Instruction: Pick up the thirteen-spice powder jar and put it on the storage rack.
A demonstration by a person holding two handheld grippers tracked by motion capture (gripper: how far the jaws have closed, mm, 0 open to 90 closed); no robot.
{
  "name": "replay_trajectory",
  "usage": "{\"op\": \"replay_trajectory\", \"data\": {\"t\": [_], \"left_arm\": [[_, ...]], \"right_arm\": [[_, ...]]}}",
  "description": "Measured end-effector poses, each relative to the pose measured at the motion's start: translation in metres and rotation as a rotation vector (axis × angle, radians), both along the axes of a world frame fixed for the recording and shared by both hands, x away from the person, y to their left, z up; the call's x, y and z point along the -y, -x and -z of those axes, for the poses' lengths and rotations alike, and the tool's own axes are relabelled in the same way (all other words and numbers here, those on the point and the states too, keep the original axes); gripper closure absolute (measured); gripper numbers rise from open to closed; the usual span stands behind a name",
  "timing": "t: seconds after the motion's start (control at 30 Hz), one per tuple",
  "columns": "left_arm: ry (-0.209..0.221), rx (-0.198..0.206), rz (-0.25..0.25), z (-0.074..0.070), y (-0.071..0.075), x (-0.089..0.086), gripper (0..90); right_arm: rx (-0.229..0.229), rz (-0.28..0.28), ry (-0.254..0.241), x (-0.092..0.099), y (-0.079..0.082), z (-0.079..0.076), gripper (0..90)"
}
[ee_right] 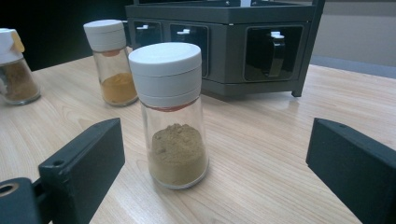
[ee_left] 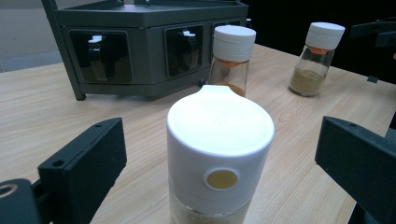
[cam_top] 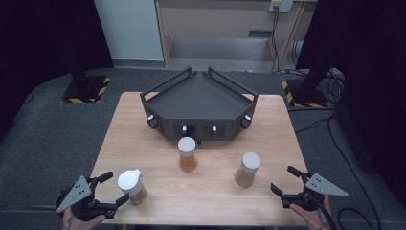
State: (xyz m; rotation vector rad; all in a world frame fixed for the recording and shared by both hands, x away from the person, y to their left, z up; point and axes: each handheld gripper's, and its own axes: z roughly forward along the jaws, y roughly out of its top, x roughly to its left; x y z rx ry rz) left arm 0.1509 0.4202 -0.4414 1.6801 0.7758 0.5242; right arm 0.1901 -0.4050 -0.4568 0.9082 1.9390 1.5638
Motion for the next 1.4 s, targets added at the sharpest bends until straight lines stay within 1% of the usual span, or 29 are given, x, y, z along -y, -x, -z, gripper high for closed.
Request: {"op": "replay_trajectory", "data": {"t": [0.03, 0.23, 0.3, 0.37, 0.4, 0.5, 0.53, 0.6, 0.67, 0.7, 0.83, 0.93, 0.97, 1.07, 1.1, 1.2, 1.3, 1.4], "left_arm": [[0.009, -0.003, -0.006, 0.000, 0.000, -0.002, 1.2], [0.015, -0.010, -0.025, -0.003, 0.003, -0.004, 1.2], [0.013, -0.007, -0.027, -0.008, 0.004, -0.004, 1.3], [0.021, -0.010, -0.025, -0.012, 0.005, -0.006, 1.4], [0.016, -0.012, -0.023, -0.015, 0.006, -0.008, 1.5], [0.013, -0.026, -0.029, -0.023, 0.009, -0.012, 1.5], [0.004, -0.033, -0.031, -0.028, 0.010, -0.013, 1.4], [0.002, -0.040, -0.035, -0.035, 0.012, -0.016, 1.1], [-0.013, -0.049, -0.036, -0.045, 0.013, -0.018, 1.0], [-0.029, -0.054, -0.038, -0.051, 0.014, -0.019, 0.8], [-0.047, -0.069, -0.034, -0.070, 0.016, -0.023, 0.3], [-0.082, -0.084, -0.034, -0.083, 0.014, -0.023, 0.3], [-0.097, -0.098, -0.034, -0.090, 0.013, -0.022, 0.3], [-0.105, -0.106, -0.033, -0.095, 0.011, -0.022, 0.3], [-0.108, -0.118, -0.028, -0.098, 0.009, -0.022, 0.3], [-0.130, -0.133, -0.024, -0.105, 0.007, -0.020, 0.3], [-0.140, -0.153, -0.007, -0.112, 0.001, -0.019, 0.3], [-0.168, -0.166, -0.004, -0.118, -0.003, -0.014, 0.3]], "right_arm": [[-0.002, 0.000, -0.005, 0.000, 0.000, 0.000, 4.3], [-0.013, -0.008, -0.003, 0.000, -0.002, 0.002, 4.2], [-0.011, -0.010, -0.003, 0.001, -0.002, 0.002, 4.2], [-0.010, -0.006, -0.008, 0.001, -0.001, 0.002, 4.2], [-0.010, -0.005, -0.010, 0.001, -0.001, 0.002, 4.2], [-0.010, -0.006, -0.011, 0.001, -0.001, 0.003, 4.2], [-0.009, -0.007, -0.012, 0.001, -0.001, 0.003, 4.2], [-0.013, -0.010, -0.014, 0.000, -0.002, 0.003, 4.2], [-0.015, -0.014, -0.011, 0.000, -0.003, 0.003, 4.2], [-0.016, -0.015, -0.011, 0.000, -0.003, 0.003, 4.2], [-0.014, -0.013, -0.015, 0.001, -0.002, 0.003, 4.3], [-0.014, -0.010, -0.020, 0.001, -0.002, 0.004, 4.4], [-0.014, -0.010, -0.017, 0.001, -0.002, 0.004, 4.5], [-0.013, -0.011, -0.015, 0.001, -0.002, 0.003, 4.6], [-0.013, -0.010, -0.016, 0.001, -0.001, 0.004, 4.6], [-0.015, -0.007, -0.016, 0.001, -0.001, 0.003, 4.7], [-0.017, -0.008, -0.018, 0.002, -0.001, 0.004, 4.7], [-0.013, -0.012, -0.018, 0.002, -0.001, 0.004, 4.8]]}}
